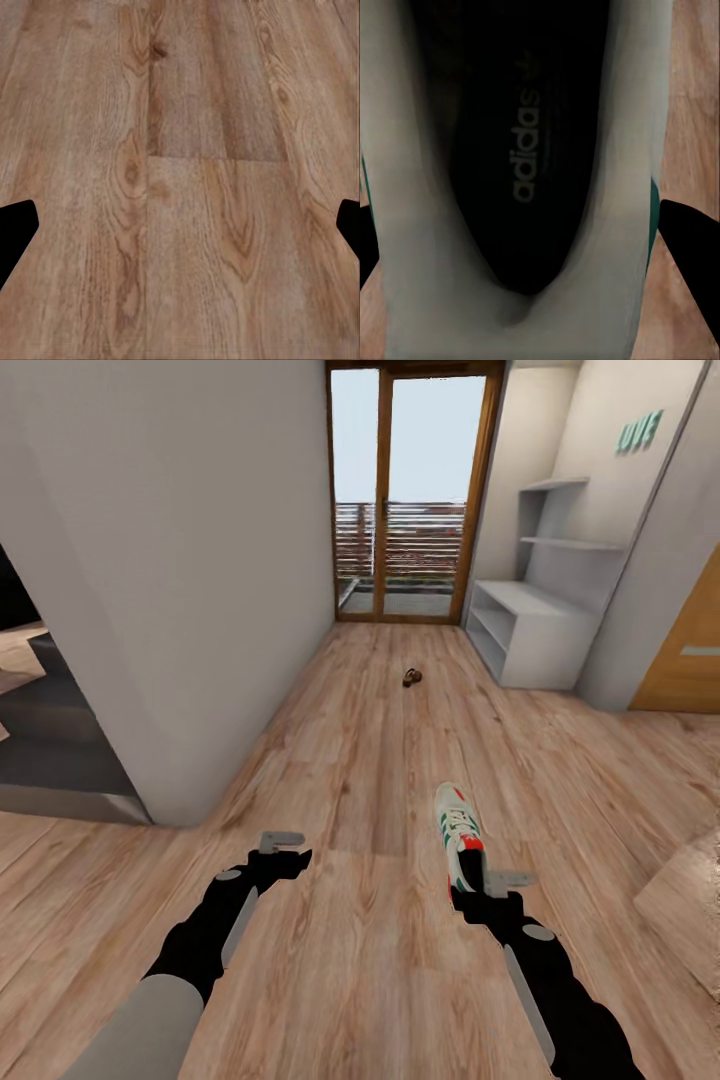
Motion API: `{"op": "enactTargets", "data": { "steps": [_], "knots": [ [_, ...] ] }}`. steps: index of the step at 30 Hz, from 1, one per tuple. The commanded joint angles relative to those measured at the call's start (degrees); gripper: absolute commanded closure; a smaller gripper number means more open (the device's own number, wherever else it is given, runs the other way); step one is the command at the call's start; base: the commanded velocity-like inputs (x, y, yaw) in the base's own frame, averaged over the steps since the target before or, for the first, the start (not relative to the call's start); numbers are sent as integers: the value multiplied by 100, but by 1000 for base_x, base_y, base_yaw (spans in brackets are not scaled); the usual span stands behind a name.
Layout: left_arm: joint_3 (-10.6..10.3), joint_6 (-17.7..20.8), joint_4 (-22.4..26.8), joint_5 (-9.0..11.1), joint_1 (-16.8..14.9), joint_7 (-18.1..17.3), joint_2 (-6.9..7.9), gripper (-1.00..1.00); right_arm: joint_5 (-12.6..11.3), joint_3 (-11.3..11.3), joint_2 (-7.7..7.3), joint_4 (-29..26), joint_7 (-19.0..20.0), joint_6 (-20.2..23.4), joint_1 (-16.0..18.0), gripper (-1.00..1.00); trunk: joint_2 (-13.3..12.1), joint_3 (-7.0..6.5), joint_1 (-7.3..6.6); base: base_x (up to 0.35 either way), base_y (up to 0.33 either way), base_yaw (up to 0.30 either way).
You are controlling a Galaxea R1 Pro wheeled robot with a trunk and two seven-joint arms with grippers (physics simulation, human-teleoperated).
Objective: Pick up the two gym shoes and the two sandals from the corridor floor and place them onto the hallstand (shoe rack) in the corridor, making sure they are on the rack and not on the floor. Arrange them so the two gym shoes are next to each other and the two sandals are next to each other.
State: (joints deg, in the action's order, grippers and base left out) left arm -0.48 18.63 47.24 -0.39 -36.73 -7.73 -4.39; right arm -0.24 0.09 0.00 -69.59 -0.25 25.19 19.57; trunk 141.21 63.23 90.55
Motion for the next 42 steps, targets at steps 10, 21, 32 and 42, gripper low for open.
{"op": "enactTargets", "data": {
  "steps": [10, 21, 32, 42],
  "knots": [
    [4, 61, 57, -5, -1, -18, 0, -100, -6, 0, 0, -2, -2, 30, 3, 100, 2, 5, 3, 349, -96, -253],
    [4, 62, 77, -5, -1, -18, -1, -100, -15, 0, 0, -2, -6, 30, 3, 100, 2, 5, 3, 349, -96, -252],
    [4, 62, 84, -5, -1, -18, -1, -100, -20, 0, 0, 7, -2, 30, 3, 100, 2, 5, 3, 349, -93, -214],
    [4, 62, 84, -5, -1, -18, -1, -100, -20, 0, 0, 7, -2, 30, 3, 100, 2, 5, 3, 349, -15, -15]
  ]
}}
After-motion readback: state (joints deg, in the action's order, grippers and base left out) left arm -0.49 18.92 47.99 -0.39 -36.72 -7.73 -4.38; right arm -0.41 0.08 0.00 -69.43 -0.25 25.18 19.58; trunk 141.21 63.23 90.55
